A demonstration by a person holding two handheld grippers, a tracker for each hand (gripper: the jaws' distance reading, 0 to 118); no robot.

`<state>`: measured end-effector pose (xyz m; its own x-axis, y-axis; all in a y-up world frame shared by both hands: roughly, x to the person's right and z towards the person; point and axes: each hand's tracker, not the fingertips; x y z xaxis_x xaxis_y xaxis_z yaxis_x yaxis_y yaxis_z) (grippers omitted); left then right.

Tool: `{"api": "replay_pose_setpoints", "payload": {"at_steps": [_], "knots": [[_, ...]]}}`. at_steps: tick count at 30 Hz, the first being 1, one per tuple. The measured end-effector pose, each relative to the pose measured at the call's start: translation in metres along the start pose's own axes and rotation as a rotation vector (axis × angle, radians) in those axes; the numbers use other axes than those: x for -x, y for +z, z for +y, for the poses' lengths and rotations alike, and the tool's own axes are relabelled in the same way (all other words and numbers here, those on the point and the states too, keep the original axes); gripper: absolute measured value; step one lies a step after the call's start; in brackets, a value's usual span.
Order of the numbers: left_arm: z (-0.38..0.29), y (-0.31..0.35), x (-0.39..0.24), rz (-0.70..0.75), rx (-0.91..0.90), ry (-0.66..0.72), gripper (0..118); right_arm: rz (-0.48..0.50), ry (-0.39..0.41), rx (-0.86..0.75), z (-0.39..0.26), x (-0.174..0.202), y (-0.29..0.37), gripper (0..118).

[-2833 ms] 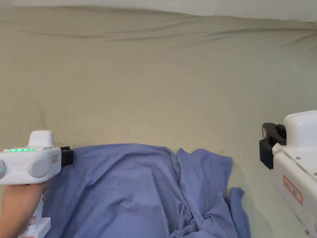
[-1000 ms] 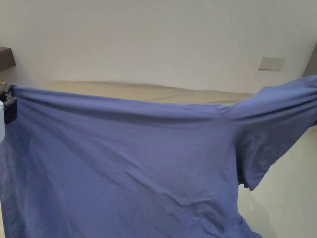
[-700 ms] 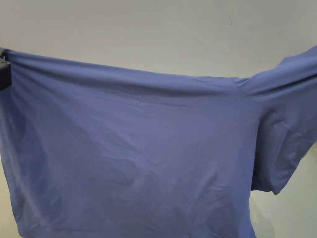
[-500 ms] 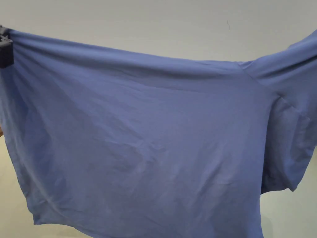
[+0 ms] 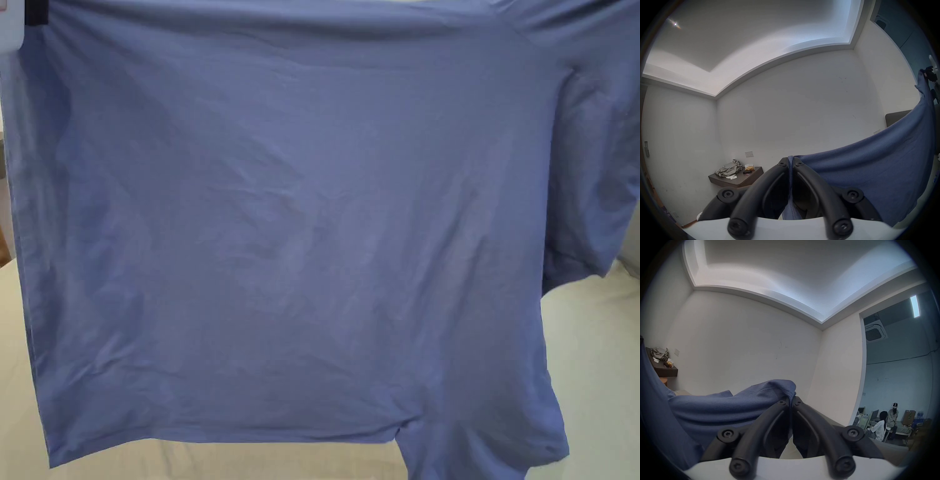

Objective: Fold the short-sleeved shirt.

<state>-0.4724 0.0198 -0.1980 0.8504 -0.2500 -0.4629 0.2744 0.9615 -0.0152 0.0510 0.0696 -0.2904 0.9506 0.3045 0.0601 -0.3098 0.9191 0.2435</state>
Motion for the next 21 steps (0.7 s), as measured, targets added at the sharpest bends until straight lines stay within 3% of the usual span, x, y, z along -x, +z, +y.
{"api": "replay_pose_setpoints", "payload": {"at_steps": [5,6,7,21], "knots": [[0.005,-0.056,-0.012,0.004,0.023,-0.019,1,-0.038,0.045,0.007,0.003,0.011,-0.029,1],[0.006,-0.068,-0.014,0.003,0.032,-0.016,1,-0.043,0.049,0.01,-0.008,0.012,-0.1,1],[0.006,-0.078,-0.017,0.005,0.035,-0.012,1,-0.048,0.053,0.011,-0.012,0.013,-0.128,1],[-0.013,-0.222,-0.066,0.028,0.067,-0.029,1,-0.095,0.069,0.064,-0.052,0.051,-0.246,1]]}}
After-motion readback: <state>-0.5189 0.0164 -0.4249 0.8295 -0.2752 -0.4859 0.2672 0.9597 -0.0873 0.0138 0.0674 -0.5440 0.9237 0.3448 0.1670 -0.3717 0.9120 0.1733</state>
